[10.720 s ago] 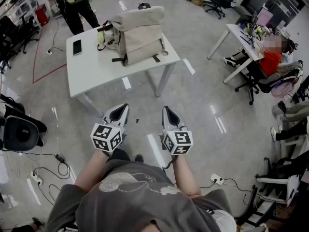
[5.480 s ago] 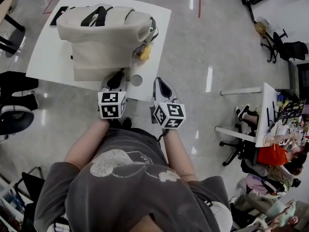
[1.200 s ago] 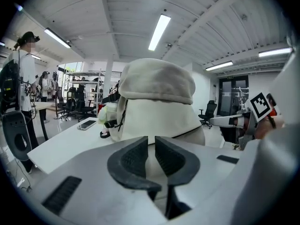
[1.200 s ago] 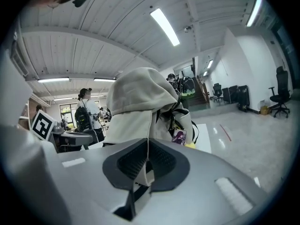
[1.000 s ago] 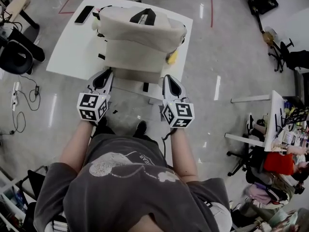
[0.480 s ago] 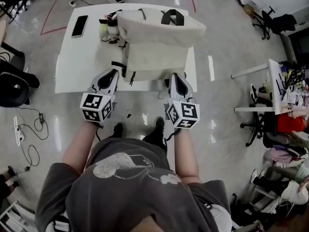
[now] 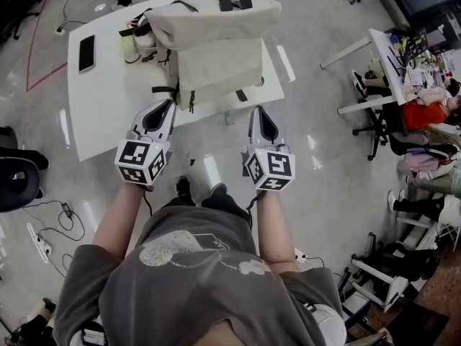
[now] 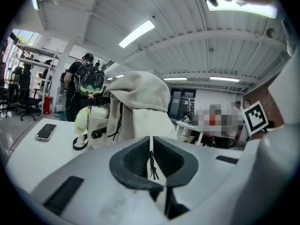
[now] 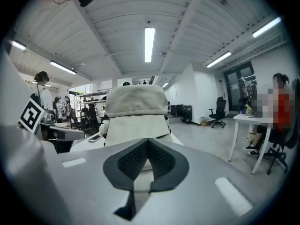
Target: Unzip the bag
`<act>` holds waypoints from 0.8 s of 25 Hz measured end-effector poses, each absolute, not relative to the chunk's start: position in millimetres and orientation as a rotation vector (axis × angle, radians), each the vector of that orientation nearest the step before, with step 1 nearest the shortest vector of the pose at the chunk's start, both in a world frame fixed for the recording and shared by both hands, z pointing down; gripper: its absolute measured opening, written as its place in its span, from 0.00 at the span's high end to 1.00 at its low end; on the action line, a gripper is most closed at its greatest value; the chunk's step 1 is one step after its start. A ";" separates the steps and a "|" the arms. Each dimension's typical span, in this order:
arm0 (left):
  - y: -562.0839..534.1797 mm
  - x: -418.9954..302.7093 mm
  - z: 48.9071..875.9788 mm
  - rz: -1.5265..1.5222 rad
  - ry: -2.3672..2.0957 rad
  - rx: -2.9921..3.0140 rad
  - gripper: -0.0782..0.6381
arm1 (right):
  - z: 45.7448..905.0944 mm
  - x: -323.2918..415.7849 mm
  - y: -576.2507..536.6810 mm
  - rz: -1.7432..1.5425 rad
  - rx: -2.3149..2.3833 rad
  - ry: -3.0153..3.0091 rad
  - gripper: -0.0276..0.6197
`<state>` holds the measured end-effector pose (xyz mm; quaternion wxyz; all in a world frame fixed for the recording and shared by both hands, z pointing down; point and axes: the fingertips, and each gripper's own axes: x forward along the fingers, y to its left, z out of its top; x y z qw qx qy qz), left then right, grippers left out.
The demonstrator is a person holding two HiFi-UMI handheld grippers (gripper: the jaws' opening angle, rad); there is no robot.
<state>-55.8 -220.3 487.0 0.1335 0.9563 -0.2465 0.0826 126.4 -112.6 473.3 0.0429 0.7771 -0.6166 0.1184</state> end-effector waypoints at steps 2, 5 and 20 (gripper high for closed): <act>-214.6 -48.0 485.8 0.230 -0.672 2.777 0.85 | 475.6 128.3 -106.0 0.370 2.395 -1.859 0.96; -201.0 -40.9 484.8 0.232 -0.626 2.785 0.85 | 481.4 126.5 -94.2 0.385 2.390 -1.834 0.96; -90.4 -50.0 464.8 0.245 -0.599 2.819 0.86 | 468.4 88.7 8.3 0.381 2.379 -1.921 0.96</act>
